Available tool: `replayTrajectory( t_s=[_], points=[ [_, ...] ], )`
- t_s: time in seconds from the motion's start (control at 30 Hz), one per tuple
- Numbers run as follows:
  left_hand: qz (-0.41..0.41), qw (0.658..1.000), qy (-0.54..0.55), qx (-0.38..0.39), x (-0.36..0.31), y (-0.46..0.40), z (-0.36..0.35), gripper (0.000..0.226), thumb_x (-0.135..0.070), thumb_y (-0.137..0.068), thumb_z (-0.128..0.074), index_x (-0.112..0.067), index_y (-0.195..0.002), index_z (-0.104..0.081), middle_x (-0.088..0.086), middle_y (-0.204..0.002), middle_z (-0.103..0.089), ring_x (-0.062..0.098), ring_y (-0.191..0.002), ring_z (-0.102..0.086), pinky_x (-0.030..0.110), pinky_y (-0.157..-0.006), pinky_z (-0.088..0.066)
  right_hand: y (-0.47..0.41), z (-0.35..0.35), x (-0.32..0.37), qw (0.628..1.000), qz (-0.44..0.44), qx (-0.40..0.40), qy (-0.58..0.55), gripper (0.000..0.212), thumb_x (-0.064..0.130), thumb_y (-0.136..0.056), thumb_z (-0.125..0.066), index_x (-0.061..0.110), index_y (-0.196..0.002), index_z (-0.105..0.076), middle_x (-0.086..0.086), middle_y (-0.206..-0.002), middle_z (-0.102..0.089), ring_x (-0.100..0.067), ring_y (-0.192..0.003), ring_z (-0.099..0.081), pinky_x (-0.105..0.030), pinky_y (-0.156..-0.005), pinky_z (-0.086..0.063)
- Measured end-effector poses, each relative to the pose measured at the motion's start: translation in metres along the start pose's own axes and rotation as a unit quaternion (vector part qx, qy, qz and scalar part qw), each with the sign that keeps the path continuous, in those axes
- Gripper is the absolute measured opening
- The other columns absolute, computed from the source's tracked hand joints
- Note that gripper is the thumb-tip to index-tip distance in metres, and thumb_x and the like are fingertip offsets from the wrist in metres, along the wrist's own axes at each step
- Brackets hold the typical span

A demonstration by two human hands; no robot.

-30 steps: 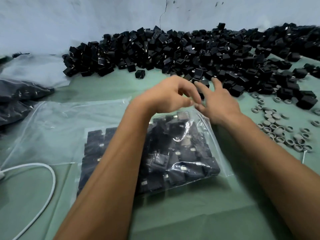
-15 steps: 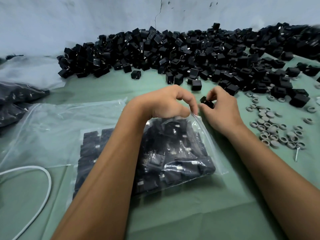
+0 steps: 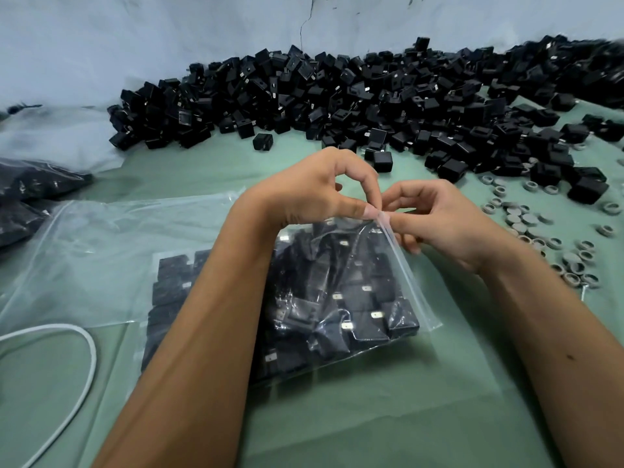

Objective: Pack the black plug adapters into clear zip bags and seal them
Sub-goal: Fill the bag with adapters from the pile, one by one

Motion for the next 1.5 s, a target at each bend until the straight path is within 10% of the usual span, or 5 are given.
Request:
replayTrajectory(
  t_s=[0.13,0.53,1.0,1.23,1.5],
  points=[
    [-0.001,1.0,-0.001,-0.005,0.0,-0.001,0.0,0.011,-0.02,-0.084,-0.083,-0.013,-0.092,-0.079,-0.004,-0.119,-0.068,-0.003,-0.118,-0.055,0.033,-0.104,-0.045,0.002,-0.002,0.001,0.999,0.002,0.035,0.009,0.038,0.022,-0.068,-0.087,0.007,-0.101,-0.077,-0.016,-0.092,-0.076,-0.023,-0.075,-0.072,-0.023,-0.062,-0.057],
    [-0.006,1.0,-0.004,-0.01,0.001,0.0,0.001,0.011,-0.019,-0.083,-0.084,-0.013,-0.091,-0.079,0.003,-0.119,-0.068,0.003,-0.117,-0.057,0.042,-0.105,-0.048,0.0,-0.006,0.003,0.998,0.03,0.052,-0.004,0.029,0.014,-0.09,-0.072,-0.002,-0.112,-0.061,-0.018,-0.089,-0.078,-0.013,-0.037,-0.039,-0.019,-0.036,-0.03],
    [-0.009,0.999,-0.034,-0.012,-0.005,-0.004,-0.003,0.008,-0.015,-0.084,-0.082,-0.015,-0.091,-0.08,-0.001,-0.12,-0.067,0.004,-0.116,-0.056,0.046,-0.104,-0.048,0.0,-0.021,-0.002,0.989,0.011,0.147,0.004,0.033,0.027,-0.094,-0.067,0.027,-0.127,-0.062,-0.038,-0.113,-0.065,-0.027,-0.053,-0.036,-0.02,-0.032,-0.028],
    [-0.009,1.0,-0.01,-0.007,-0.005,-0.006,-0.005,0.009,-0.016,-0.083,-0.084,-0.014,-0.091,-0.08,-0.003,-0.118,-0.068,0.003,-0.114,-0.057,0.036,-0.102,-0.047,-0.008,0.005,-0.01,0.991,0.047,-0.119,-0.033,0.014,-0.004,-0.101,-0.052,0.007,-0.1,-0.061,-0.001,-0.066,-0.07,-0.011,-0.036,-0.035,-0.019,-0.036,-0.028],
    [0.011,0.999,-0.042,0.017,0.0,-0.015,-0.018,0.005,-0.017,-0.084,-0.083,-0.019,-0.087,-0.079,-0.002,-0.107,-0.071,0.009,-0.106,-0.063,0.009,-0.082,-0.044,-0.014,0.011,-0.011,0.89,0.099,-0.289,0.338,0.023,0.01,-0.098,-0.057,0.019,-0.118,-0.066,0.006,-0.12,-0.066,-0.017,-0.116,-0.054,-0.028,-0.095,-0.04]
  ],
)
Point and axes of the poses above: each hand's wrist, its own y-axis away from the middle knuckle, its own z-axis out of the back of the hand, x = y × z, the point moved 3 cm from there along -y, towards the middle knuckle
